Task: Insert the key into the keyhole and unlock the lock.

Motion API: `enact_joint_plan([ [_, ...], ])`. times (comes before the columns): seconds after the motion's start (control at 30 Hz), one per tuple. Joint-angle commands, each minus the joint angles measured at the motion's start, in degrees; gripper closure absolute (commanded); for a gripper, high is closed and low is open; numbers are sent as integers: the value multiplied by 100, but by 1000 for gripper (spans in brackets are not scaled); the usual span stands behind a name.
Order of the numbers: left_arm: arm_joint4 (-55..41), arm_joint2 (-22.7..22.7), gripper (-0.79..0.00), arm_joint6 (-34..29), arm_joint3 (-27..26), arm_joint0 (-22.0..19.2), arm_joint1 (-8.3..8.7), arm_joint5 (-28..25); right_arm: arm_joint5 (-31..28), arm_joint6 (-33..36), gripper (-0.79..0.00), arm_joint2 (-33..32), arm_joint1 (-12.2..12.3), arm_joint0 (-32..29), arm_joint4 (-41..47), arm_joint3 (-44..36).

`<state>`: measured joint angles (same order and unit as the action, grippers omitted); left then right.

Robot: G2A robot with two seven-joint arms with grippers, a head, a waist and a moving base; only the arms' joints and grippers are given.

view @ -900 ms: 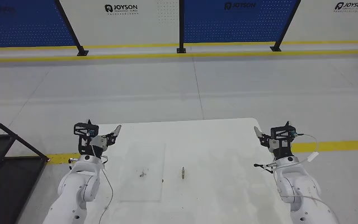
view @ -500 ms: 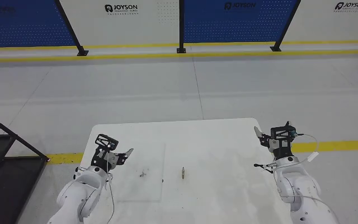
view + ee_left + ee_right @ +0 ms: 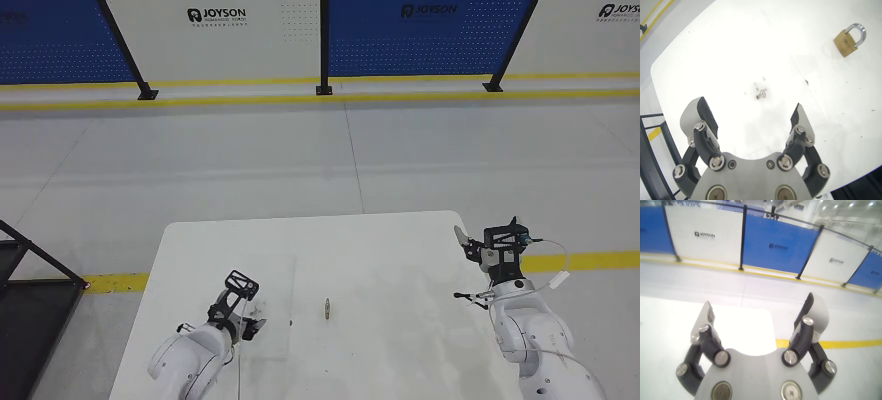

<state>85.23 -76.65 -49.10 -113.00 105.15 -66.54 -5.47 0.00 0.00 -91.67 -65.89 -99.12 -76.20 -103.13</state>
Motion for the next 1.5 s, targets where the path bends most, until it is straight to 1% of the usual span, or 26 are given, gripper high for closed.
enact_joint_plan([
  [0.0, 190, 250, -696, -97, 196, -217, -37, 243, 0, 0, -785, 0, 0, 0, 0, 0],
  [0.03, 204, 365, -662, -149, 279, -282, -56, 307, 0, 0, -785, 0, 0, 0, 0, 0],
  [0.1, 383, 552, -637, -212, 420, -389, -84, 452, 0, 0, -785, 0, 0, 0, 0, 0],
  [0.17, 472, 680, -548, -345, 509, -479, -98, 395, 0, 0, -785, 0, 0, 0, 0, 0],
  [0.23, 562, 749, -486, -367, 579, -525, -117, 544, 0, 0, -785, 0, 0, 0, 0, 0],
  [0.3, 613, 807, -446, -391, 659, -576, -135, 661, 0, 0, -785, 0, 0, 0, 0, 0],
  [0.33, 612, 834, -446, -407, 706, -608, -145, 696, 0, 0, -785, 0, 0, 0, 0, 0],
  [0.37, 616, 855, -385, -409, 750, -644, -153, 713, 0, 0, -785, 0, 0, 0, 0, 0],
  [0.53, 545, 898, -360, -374, 986, -802, -191, 837, 0, 0, -785, 0, 0, 0, 0, 0],
  [0.77, 567, 959, -336, -432, 1102, -896, -222, 859, 0, 0, -785, 0, 0, 0, 0, 0],
  [0.83, 579, 973, -305, -431, 1125, -912, -230, 860, 0, 0, -785, 0, 0, 0, 0, 0],
  [0.87, 578, 977, -256, -436, 1137, -917, -233, 862, 0, 0, -785, 0, 0, 0, 0, 0],
  [0.97, 585, 988, -219, -448, 1159, -934, -242, 848, 0, 0, -785, 0, 0, 0, 0, 0],
  [1.03, 588, 981, -154, -461, 1175, -950, -247, 844, 0, 0, -785, 0, 0, 0, 0, 0],
  [1.2, 604, 948, -111, -477, 1194, -964, -257, 875, 0, 0, -785, 0, 0, 0, 0, 0],
  [1.23, 599, 938, -92, -477, 1183, -960, -259, 878, 0, 0, -785, 0, 0, 0, 0, 0],
  [1.3, 608, 913, -49, -481, 1153, -939, -259, 879, 0, 0, -785, 0, 0, 0, 0, 0],
  [1.33, 604, 898, -3, -485, 1130, -926, -259, 888, 0, 0, -785, 0, 0, 0, 0, 0],
  [1.47, 600, 847, 0, -482, 1015, -848, -256, 863, 0, 0, -785, 0, 0, 0, 0, 0],
])
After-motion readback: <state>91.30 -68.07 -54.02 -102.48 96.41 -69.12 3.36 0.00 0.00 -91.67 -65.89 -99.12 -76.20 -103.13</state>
